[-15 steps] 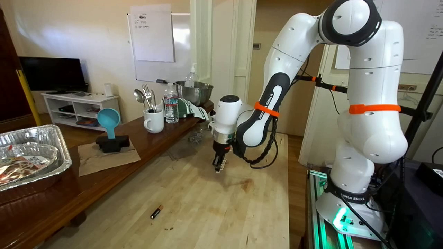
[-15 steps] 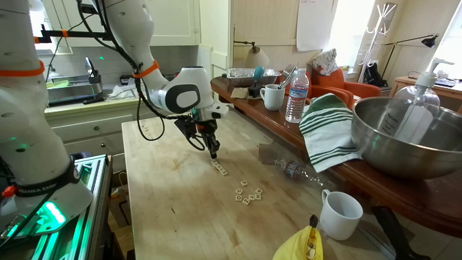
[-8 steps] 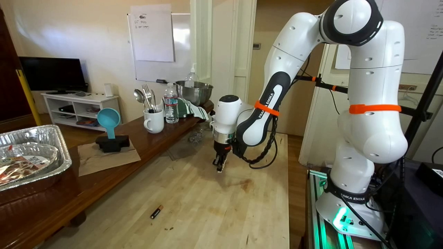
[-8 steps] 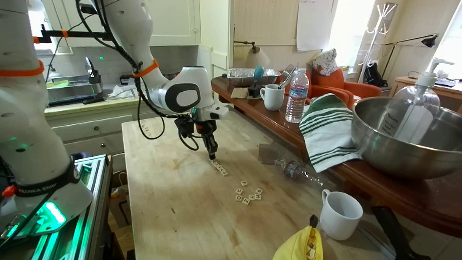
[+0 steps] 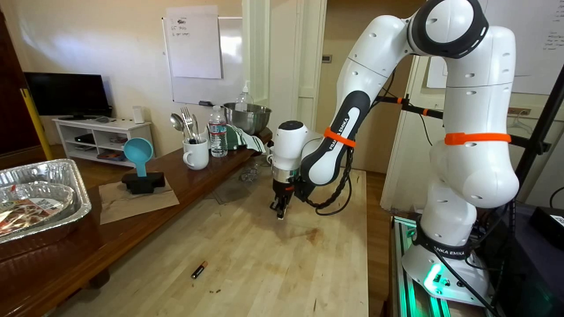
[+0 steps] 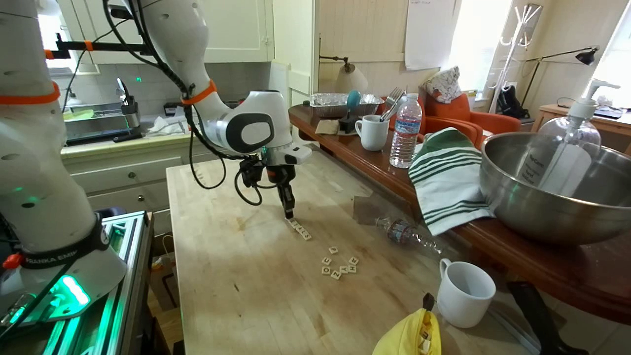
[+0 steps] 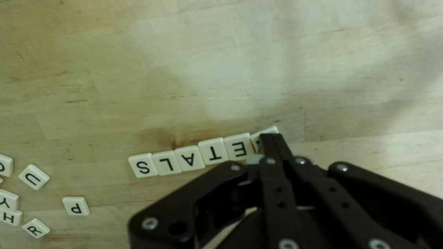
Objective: Spell the word 'Metals'.
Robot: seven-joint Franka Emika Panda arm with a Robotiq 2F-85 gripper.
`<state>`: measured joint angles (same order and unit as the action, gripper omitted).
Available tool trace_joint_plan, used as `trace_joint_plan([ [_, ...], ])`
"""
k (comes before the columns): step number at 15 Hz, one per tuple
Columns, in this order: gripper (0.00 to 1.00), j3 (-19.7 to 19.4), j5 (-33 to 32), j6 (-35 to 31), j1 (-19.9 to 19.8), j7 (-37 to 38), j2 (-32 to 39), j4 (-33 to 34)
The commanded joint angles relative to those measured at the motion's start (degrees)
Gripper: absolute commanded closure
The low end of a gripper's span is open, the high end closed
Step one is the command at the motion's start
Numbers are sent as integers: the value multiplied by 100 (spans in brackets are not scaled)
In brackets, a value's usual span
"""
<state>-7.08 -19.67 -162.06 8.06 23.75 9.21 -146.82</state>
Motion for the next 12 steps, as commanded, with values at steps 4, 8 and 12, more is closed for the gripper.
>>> trace_joint_plan([
  [4, 100, -21, -63, 156, 72, 580, 108, 60],
  [8, 100, -29, -63, 136, 75, 751, 128, 81],
  [12, 100, -45, -108, 110, 77, 825, 140, 78],
])
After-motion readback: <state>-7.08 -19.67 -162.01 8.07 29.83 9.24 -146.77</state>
